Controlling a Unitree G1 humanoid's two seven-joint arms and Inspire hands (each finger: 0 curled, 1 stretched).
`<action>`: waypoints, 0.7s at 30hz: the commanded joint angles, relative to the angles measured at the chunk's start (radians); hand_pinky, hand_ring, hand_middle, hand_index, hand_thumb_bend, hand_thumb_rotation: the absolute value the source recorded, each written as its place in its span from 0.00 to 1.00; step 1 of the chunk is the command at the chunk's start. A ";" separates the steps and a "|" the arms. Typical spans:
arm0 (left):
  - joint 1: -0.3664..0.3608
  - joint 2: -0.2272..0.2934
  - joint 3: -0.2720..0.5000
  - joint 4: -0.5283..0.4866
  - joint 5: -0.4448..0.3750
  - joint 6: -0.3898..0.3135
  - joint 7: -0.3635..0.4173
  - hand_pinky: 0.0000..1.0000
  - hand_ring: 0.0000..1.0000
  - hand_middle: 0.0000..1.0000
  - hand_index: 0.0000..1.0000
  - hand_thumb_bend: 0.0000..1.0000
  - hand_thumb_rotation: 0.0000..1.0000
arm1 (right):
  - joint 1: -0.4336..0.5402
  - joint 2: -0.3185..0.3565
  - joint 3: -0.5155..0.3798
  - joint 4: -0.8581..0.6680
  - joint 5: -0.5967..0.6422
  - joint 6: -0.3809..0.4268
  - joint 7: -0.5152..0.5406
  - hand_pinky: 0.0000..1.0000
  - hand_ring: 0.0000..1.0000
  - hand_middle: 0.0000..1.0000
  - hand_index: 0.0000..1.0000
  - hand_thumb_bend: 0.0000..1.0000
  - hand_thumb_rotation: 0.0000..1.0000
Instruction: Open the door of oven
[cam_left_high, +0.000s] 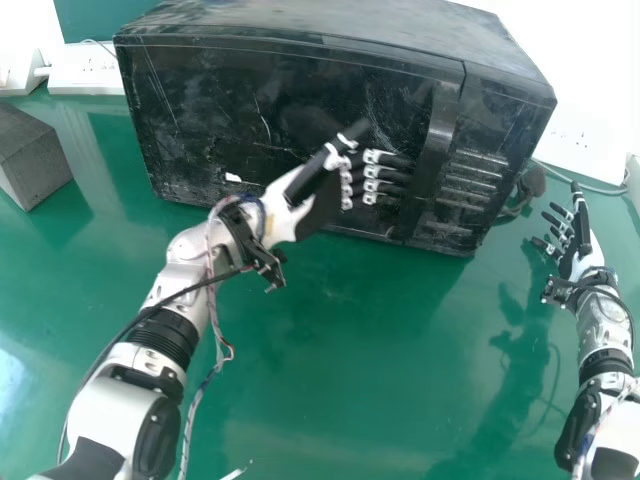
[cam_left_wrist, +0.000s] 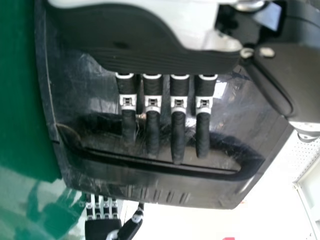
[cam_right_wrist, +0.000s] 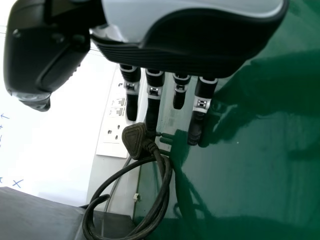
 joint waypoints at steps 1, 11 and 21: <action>0.013 -0.034 -0.024 -0.003 0.016 0.024 -0.001 0.91 1.00 1.00 1.00 1.00 0.94 | 0.048 0.045 0.015 0.040 -0.017 0.055 0.013 0.67 0.72 0.81 0.83 0.86 1.00; 0.030 -0.058 -0.064 -0.071 0.031 0.072 -0.012 0.92 1.00 1.00 1.00 1.00 0.94 | 0.050 0.043 0.011 0.044 -0.017 0.057 0.017 0.71 0.76 0.82 0.84 0.85 1.00; 0.028 -0.071 -0.074 -0.069 0.032 0.067 0.004 0.94 1.00 1.00 1.00 1.00 0.94 | 0.047 0.048 0.010 0.043 -0.015 0.056 0.015 0.71 0.76 0.81 0.83 0.85 1.00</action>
